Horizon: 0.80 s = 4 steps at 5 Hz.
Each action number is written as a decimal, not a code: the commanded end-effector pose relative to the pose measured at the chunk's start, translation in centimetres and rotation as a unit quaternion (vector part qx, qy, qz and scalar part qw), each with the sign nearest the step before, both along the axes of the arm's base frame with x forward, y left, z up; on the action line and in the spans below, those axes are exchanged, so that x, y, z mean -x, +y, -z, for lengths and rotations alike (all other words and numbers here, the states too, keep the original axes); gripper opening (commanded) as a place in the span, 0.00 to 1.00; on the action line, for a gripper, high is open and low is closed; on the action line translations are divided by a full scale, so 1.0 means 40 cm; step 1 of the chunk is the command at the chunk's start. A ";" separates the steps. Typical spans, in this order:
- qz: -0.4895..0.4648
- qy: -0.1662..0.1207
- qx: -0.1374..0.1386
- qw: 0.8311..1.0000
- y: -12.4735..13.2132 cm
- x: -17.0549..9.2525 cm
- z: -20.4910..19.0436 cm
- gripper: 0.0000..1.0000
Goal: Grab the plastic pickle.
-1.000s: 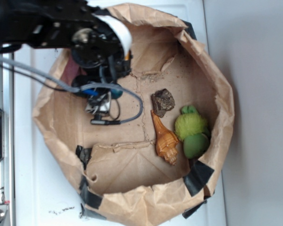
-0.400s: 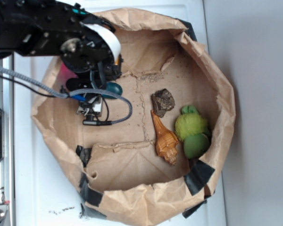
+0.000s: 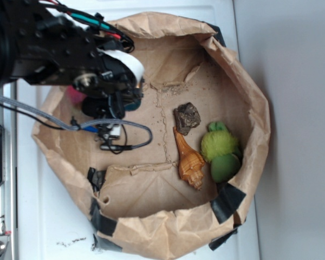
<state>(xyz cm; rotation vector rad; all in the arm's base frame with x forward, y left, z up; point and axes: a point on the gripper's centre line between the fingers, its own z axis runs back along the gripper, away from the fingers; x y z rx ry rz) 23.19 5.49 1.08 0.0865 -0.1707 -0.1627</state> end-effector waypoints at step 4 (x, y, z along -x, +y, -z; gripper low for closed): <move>-0.004 -0.012 0.090 0.996 0.026 -0.005 -0.239 0.00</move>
